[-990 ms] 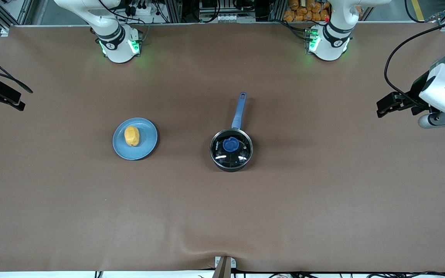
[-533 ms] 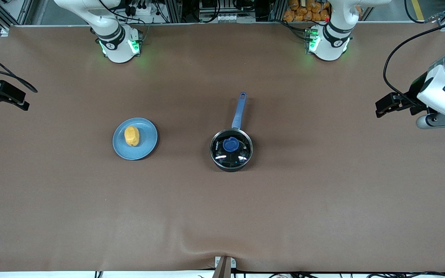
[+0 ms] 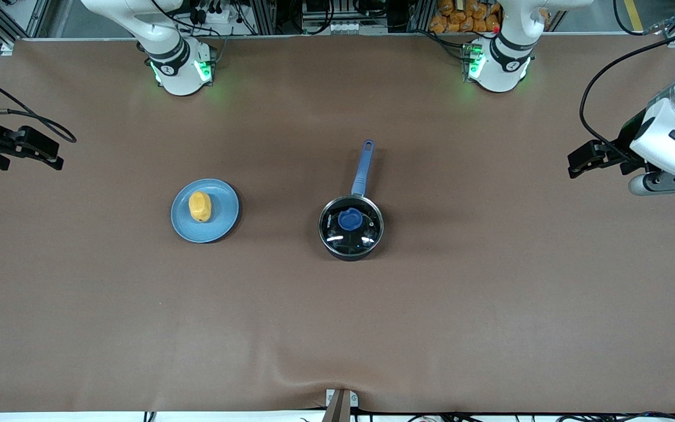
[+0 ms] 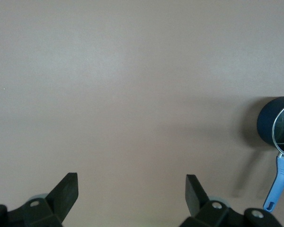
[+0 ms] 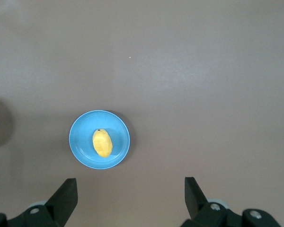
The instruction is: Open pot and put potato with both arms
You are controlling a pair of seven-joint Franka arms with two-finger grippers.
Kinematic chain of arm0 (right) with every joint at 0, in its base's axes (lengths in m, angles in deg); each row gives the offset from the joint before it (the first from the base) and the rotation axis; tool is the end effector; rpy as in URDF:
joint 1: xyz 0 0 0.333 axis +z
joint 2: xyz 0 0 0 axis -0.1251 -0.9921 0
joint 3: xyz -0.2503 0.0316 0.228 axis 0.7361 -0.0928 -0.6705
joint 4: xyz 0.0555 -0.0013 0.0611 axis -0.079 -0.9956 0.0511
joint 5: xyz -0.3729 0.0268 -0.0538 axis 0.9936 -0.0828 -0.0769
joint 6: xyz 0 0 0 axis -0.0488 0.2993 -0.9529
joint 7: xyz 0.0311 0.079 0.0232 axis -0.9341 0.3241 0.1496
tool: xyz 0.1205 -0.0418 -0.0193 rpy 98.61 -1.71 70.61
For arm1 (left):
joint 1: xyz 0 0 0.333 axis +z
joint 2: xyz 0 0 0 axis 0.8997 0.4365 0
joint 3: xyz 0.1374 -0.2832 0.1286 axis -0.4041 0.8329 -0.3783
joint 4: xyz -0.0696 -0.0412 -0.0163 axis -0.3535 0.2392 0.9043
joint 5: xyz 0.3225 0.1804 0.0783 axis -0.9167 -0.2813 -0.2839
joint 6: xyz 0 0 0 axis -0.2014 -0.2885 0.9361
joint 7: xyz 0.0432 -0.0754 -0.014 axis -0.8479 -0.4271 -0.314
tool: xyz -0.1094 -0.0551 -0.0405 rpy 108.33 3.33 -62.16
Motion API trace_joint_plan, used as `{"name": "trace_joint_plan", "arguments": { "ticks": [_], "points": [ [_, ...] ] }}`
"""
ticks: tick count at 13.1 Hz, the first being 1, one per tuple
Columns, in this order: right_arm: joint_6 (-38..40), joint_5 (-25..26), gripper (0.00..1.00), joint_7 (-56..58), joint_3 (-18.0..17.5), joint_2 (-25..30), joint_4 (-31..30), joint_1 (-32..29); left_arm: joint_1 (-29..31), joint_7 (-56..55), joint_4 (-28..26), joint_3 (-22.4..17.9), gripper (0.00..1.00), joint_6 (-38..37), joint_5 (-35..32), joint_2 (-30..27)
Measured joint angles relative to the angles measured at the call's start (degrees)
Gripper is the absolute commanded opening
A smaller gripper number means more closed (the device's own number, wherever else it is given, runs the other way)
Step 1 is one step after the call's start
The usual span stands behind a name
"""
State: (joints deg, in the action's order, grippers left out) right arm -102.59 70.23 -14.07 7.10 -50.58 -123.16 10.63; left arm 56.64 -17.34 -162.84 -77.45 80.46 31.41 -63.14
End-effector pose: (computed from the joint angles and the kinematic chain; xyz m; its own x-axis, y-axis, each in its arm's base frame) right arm 0.5512 0.0030 0.6340 1.0000 -0.0007 -0.0064 -0.0007 -1.0000 0.0075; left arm 0.5597 -0.0743 0.6062 0.9977 0.0618 -0.0274 0.0614 -0.9980 -0.0143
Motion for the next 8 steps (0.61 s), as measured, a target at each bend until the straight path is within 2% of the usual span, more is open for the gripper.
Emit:
{"name": "trace_joint_plan", "arguments": {
  "ticks": [8],
  "points": [
    [-0.41, 0.0, 1.0, 2.01, -0.02, -0.71, 0.0, 0.09, -0.05, 0.0, -0.01, 0.1, 1.0, 0.13, 0.0, 0.12]
  ]
}}
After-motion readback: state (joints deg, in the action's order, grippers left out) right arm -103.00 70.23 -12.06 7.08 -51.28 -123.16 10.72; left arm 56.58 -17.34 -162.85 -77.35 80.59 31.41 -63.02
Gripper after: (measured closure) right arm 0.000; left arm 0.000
